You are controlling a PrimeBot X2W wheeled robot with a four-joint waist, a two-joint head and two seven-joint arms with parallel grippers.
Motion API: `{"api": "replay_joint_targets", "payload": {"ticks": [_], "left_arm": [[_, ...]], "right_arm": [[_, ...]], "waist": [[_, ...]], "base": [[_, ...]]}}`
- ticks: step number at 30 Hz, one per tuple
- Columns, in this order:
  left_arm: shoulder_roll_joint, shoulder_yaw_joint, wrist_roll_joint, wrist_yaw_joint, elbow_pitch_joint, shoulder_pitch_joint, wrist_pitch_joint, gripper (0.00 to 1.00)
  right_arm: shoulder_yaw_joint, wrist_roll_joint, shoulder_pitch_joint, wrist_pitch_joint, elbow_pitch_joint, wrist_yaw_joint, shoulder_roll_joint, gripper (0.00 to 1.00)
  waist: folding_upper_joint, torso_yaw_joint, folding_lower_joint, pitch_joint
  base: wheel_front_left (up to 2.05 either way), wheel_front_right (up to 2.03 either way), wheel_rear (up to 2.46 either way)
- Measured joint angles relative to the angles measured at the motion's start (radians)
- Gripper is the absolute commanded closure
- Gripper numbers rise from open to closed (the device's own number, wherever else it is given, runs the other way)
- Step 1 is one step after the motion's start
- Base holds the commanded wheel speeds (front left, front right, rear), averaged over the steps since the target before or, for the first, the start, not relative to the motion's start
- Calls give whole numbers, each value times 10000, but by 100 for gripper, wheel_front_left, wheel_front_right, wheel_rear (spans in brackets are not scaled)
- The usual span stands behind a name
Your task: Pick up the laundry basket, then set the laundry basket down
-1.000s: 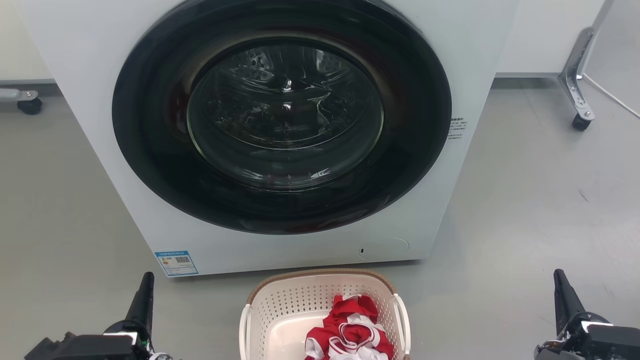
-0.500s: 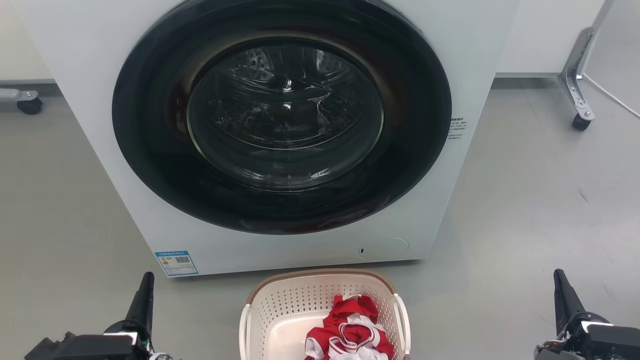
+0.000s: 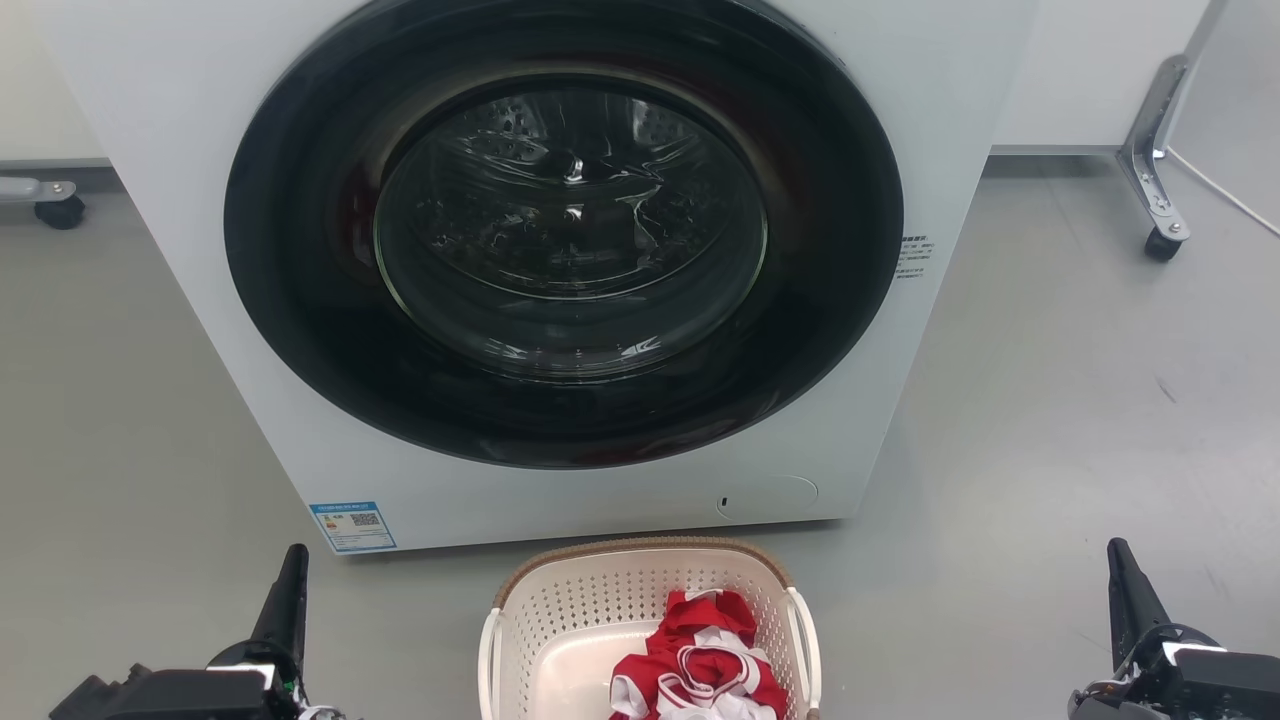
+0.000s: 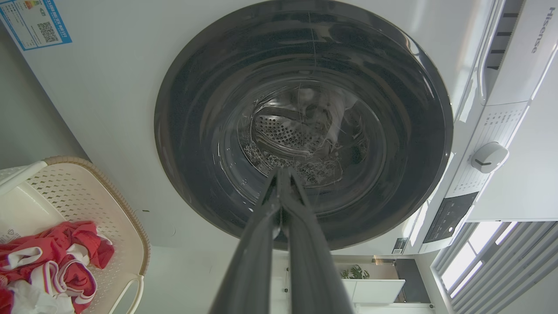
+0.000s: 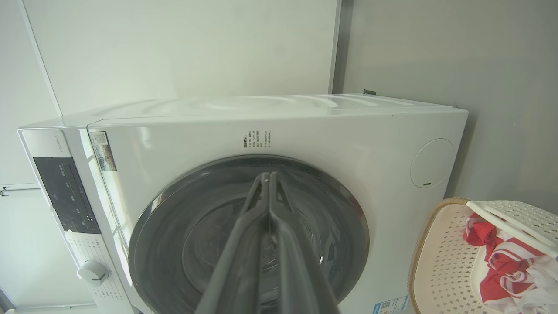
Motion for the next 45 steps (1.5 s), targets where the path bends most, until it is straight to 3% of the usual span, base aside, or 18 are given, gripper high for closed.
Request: {"api": "replay_joint_targets", "payload": {"ticks": [45], "left_arm": [[0,-2,0,-2,0,-1,-2,100]], "right_arm": [[0,2,0,0,-4,0,0,100]], "waist": [[0,1,0,2]], "base": [[0,0,0]]}}
